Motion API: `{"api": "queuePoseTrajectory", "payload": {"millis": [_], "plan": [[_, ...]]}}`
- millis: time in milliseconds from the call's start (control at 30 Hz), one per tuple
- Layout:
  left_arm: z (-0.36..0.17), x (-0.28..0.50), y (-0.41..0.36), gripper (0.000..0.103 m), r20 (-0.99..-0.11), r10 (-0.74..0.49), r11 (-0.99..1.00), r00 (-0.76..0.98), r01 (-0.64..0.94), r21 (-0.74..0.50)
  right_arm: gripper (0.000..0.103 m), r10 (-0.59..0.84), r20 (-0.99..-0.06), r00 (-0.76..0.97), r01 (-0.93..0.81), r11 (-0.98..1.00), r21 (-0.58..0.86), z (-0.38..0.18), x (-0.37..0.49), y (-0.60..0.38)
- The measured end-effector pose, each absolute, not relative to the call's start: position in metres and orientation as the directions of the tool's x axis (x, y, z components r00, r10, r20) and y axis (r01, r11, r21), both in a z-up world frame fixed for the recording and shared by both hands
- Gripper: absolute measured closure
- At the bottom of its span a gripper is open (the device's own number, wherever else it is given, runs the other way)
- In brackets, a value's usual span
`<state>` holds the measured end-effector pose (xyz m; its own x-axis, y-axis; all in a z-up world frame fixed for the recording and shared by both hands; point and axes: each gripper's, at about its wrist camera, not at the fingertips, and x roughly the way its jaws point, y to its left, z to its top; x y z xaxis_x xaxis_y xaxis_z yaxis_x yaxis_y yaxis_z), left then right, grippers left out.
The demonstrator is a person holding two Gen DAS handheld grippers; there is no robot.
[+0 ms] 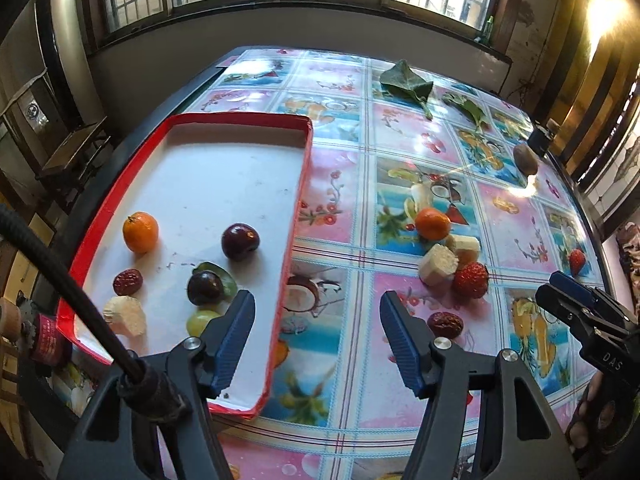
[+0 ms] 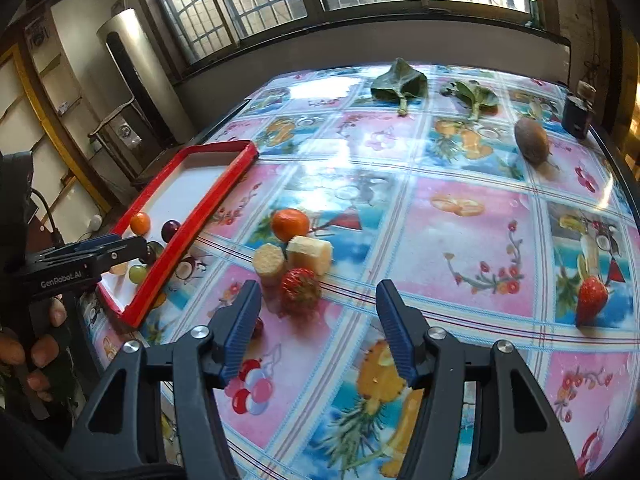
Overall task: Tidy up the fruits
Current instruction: 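Grasp another mandarin with the left tool while the right tool grasps a red apple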
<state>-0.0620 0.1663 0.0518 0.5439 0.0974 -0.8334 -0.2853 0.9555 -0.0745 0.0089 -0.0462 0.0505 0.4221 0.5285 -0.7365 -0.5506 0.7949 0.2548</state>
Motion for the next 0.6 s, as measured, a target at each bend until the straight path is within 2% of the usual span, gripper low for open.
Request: {"api": "queuePoseTrajectory", "payload": {"millis": [600], "plan": [[0.039,-0.047,0.129,0.038,-0.857,0.007,0.973,0.515,-0.200,-0.112,0.042,0.454,-0.751,0.480,-0.395,0.876,0.277,0.031,0.008,-0.131]]}}
